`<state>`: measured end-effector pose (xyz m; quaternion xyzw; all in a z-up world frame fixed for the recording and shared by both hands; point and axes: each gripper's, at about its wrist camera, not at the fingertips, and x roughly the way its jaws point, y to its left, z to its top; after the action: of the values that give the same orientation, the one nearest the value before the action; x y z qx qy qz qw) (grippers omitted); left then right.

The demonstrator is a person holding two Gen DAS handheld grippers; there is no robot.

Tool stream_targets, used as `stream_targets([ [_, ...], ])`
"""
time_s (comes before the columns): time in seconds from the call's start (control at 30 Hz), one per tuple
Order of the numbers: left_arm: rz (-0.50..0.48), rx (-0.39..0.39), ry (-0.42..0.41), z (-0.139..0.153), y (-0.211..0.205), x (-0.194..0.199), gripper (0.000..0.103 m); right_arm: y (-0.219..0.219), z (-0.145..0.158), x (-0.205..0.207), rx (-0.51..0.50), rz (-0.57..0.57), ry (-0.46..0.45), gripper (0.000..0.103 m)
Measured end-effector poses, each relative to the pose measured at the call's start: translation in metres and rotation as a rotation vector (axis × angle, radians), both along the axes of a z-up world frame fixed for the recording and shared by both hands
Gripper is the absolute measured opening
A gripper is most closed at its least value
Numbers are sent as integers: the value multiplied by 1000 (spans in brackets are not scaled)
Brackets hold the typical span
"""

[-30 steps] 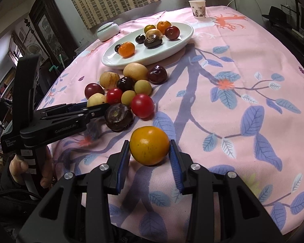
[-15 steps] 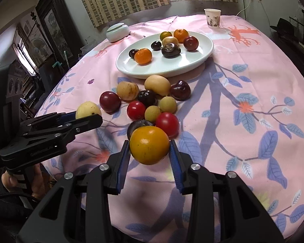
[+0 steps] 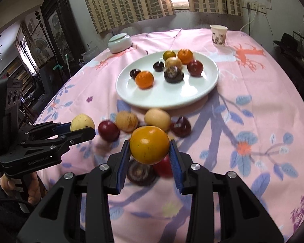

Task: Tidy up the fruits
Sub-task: 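Place the yellow-orange and pale yellow fruits onto the white plate, open both tools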

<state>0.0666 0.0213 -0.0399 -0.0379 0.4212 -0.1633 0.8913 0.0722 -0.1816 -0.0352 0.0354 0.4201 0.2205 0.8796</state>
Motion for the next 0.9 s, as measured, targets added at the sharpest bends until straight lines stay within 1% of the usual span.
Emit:
stream_targets([
  [0.1, 6, 31, -19, 16, 4, 30, 38, 2, 18, 28, -28, 15, -33, 39],
  [0.2, 19, 76, -40, 31, 4, 71, 39, 8, 35, 62, -40, 34, -55, 39],
  [0.27, 27, 76, -30, 37, 4, 103, 39, 16, 41, 87, -42, 47, -66, 39],
  [0.33, 31, 79, -5, 36, 4, 138, 39, 28, 41, 114, -48, 71, -70, 39],
  [0.4, 43, 84, 20, 31, 3, 169, 39, 38, 35, 139, -64, 74, -59, 39],
  [0.47, 51, 82, 59, 21, 2, 196, 39, 48, 19, 167, -84, 79, -23, 39],
  [0.57, 65, 57, 105, 8, 4, 224, 39, 54, -2, 196, -78, 87, 36, 39],
  [0.67, 75, 51, 124, 0, 4, 238, 39, 58, -18, 210, -67, 96, 83, 39],
  [0.83, 85, 61, 146, -10, 3, 250, 39, 64, -26, 218, -67, 101, 90, 39],
  [0.87, 93, 60, 153, -12, 4, 252, 40, 65, -26, 218, -75, 97, 87, 43],
  [0.9, 101, 54, 155, -12, 5, 254, 45, 65, -26, 217, -91, 87, 78, 64],
])
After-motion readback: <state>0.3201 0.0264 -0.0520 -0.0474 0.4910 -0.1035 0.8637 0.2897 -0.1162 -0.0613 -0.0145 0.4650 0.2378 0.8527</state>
